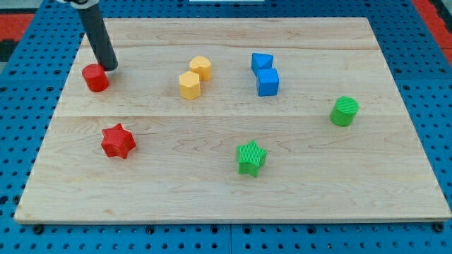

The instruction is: Move the red star into the red circle

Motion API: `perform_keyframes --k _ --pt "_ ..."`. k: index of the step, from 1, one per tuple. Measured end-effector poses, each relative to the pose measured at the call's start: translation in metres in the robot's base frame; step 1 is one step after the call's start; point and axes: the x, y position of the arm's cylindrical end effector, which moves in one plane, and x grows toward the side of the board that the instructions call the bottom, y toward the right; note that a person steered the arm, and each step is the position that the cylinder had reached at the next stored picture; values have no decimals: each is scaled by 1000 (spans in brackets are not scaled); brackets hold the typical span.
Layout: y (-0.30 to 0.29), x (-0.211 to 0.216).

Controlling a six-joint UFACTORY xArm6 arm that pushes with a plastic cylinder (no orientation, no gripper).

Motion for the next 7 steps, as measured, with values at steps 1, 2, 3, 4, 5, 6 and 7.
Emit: perform_keyframes --k 1,2,3,4,5,6,7 --pt "9 16" --pt "69 43" --pt "102 107" --pt "111 134" --pt "131 173" --pt "97 186" --pt "28 185"
